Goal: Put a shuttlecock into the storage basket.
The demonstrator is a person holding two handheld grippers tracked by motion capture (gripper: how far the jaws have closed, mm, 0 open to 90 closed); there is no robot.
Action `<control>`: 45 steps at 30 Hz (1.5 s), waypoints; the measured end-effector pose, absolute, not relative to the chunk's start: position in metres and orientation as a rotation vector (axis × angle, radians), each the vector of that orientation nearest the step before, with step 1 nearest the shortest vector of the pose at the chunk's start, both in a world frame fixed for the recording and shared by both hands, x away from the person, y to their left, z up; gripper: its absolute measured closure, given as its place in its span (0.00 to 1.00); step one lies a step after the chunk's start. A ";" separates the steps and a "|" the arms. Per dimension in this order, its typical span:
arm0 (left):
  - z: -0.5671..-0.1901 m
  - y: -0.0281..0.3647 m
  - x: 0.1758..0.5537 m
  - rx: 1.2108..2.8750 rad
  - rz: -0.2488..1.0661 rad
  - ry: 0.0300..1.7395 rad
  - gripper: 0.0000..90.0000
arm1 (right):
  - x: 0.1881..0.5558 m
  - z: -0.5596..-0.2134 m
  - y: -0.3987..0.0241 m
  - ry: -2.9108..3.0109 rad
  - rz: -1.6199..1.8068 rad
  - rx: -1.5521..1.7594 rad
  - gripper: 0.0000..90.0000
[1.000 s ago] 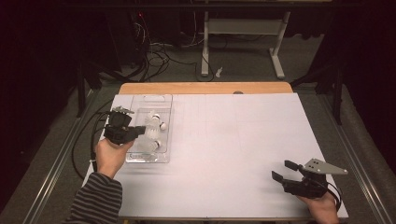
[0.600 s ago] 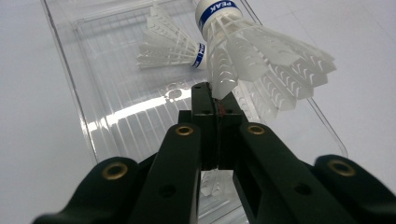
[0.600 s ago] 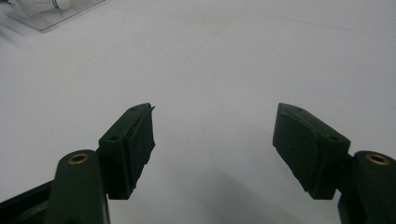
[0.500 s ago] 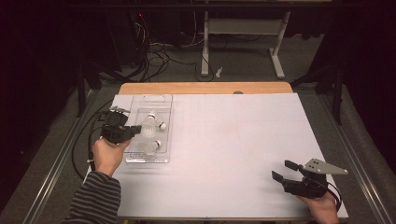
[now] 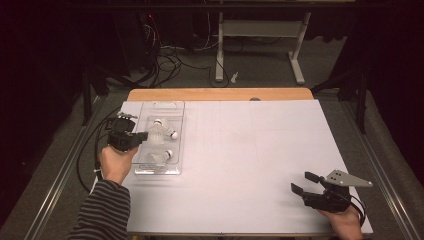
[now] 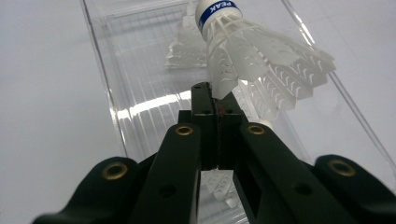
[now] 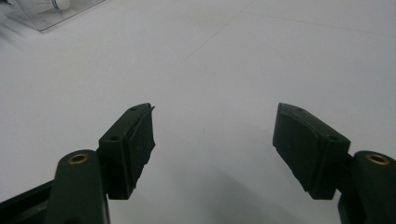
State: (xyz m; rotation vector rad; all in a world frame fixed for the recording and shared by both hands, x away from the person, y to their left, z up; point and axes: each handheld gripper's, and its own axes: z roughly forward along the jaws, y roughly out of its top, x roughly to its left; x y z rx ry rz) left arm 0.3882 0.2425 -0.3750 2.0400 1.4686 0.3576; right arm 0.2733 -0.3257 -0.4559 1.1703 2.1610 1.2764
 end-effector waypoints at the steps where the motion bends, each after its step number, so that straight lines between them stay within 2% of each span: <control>1: -0.376 0.243 0.390 2.039 0.356 1.477 1.00 | 0.273 -0.456 -0.326 2.161 1.278 1.170 0.33; 34: -0.389 0.245 0.405 2.054 0.379 1.587 0.98 | 0.273 -0.456 -0.326 2.157 1.277 1.170 0.33; 36: -0.388 0.245 0.405 2.052 0.381 1.581 0.95 | 0.273 -0.456 -0.326 2.156 1.277 1.170 0.33; 42: -0.385 0.246 0.400 2.024 0.362 1.543 0.74 | 0.273 -0.455 -0.327 2.154 1.277 1.169 0.33; 45: -0.385 0.245 0.398 2.020 0.365 1.531 0.68 | 0.273 -0.455 -0.326 2.154 1.276 1.169 0.33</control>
